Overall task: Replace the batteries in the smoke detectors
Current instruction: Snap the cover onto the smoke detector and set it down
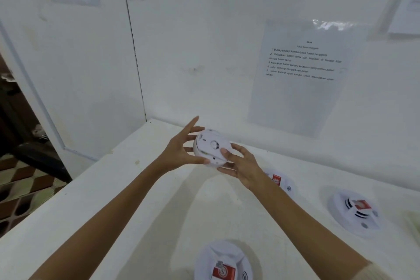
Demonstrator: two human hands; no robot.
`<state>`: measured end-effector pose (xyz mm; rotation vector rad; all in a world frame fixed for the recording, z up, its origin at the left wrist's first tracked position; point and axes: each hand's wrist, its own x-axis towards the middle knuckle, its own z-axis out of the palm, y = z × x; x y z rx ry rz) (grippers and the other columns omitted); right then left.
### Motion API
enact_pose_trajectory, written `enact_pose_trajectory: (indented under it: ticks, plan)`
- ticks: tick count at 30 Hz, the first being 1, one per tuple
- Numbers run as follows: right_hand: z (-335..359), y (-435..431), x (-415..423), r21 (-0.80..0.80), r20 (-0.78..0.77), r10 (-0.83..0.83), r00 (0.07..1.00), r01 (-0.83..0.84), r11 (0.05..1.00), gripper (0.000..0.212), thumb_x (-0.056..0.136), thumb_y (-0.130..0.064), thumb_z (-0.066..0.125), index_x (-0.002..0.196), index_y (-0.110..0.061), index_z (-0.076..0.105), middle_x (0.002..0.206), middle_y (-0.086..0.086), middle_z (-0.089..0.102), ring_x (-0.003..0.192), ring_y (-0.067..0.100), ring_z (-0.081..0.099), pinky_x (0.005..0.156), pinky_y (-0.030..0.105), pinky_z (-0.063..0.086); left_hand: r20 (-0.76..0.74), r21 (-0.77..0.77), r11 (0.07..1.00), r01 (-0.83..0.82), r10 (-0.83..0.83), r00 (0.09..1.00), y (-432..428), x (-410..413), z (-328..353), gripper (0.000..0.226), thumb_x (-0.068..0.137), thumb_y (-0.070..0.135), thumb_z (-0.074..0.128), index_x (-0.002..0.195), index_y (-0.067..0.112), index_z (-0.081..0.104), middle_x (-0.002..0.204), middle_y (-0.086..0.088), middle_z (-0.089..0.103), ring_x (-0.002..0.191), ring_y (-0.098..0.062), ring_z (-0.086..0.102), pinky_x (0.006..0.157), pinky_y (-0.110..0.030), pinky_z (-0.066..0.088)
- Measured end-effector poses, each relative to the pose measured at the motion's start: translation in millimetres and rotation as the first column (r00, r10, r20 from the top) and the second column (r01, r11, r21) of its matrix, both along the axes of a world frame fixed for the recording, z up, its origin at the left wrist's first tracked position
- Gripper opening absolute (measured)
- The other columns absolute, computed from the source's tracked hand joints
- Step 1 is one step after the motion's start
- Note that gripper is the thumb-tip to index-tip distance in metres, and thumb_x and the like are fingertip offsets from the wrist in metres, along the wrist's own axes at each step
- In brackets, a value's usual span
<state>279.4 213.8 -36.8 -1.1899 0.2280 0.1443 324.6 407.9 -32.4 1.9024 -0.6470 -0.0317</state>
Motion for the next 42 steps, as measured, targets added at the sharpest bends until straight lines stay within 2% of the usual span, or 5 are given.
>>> enact_pose_trajectory:
  ticks: [6, 13, 19, 23, 42]
  plan:
    - [2.5, 3.2, -9.2, -0.175, 0.131, -0.010, 0.991, 0.033, 0.984, 0.036, 0.080, -0.013, 0.071, 0.112, -0.016, 0.054, 0.101, 0.019, 0.064, 0.077, 0.025, 0.068, 0.062, 0.031, 0.059, 0.121, 0.074, 0.996, 0.040, -0.049, 0.991, -1.3, -5.8, -1.5, 0.111, 0.040, 0.048, 0.086, 0.137, 0.033, 0.032, 0.134, 0.019, 0.044, 0.120, 0.007, 0.042, 0.089, -0.009, 0.044]
    - [7.0, 3.4, -14.9, -0.342, 0.301, 0.059, 0.952, 0.051, 0.938, 0.048, 0.078, -0.015, 0.073, 0.120, -0.025, 0.052, 0.108, 0.013, 0.061, 0.084, 0.021, 0.067, 0.065, 0.034, 0.059, 0.226, 0.019, 1.000, 0.001, -0.005, 0.974, -1.3, -6.9, 1.2, 0.099, 0.039, 0.044, 0.086, 0.127, 0.033, 0.042, 0.128, 0.009, 0.051, 0.113, 0.002, 0.048, 0.085, -0.013, 0.047]
    - [7.0, -8.4, -4.1, -0.810, 0.523, 0.372, 0.767, 0.312, 0.496, 0.071, 0.062, -0.045, 0.080, 0.126, -0.036, 0.050, 0.120, -0.009, 0.035, 0.114, 0.005, 0.032, 0.084, 0.011, 0.036, 0.334, 0.021, 1.000, 0.017, -0.023, 0.942, -2.4, -7.3, 6.4, 0.094, 0.041, 0.042, 0.088, 0.125, 0.027, 0.048, 0.124, 0.015, 0.052, 0.116, -0.009, 0.051, 0.084, -0.021, 0.051]
    - [17.4, -11.7, 1.9, -0.838, 0.544, 0.482, 0.687, 0.416, 0.353, 0.075, 0.059, -0.057, 0.073, 0.126, -0.029, 0.054, 0.116, -0.012, 0.036, 0.111, 0.002, 0.025, 0.092, 0.021, 0.034, 0.358, 0.012, 1.000, 0.012, -0.016, 0.934, -3.4, -6.4, 5.0, 0.095, 0.041, 0.042, 0.088, 0.125, 0.025, 0.050, 0.126, 0.009, 0.054, 0.116, -0.014, 0.052, 0.084, -0.026, 0.052]
    - [22.3, -20.6, 3.3, -0.840, 0.523, 0.612, 0.593, 0.480, 0.253, 0.074, 0.058, -0.051, 0.065, 0.118, -0.008, 0.055, 0.112, 0.007, 0.050, 0.102, 0.011, 0.040, 0.086, 0.025, 0.037, 0.356, 0.028, 0.998, 0.053, -0.059, 0.933, -14.9, -4.9, 2.7, 0.098, 0.040, 0.042, 0.088, 0.126, 0.016, 0.050, 0.128, 0.003, 0.055, 0.116, -0.010, 0.052, 0.095, -0.025, 0.045]
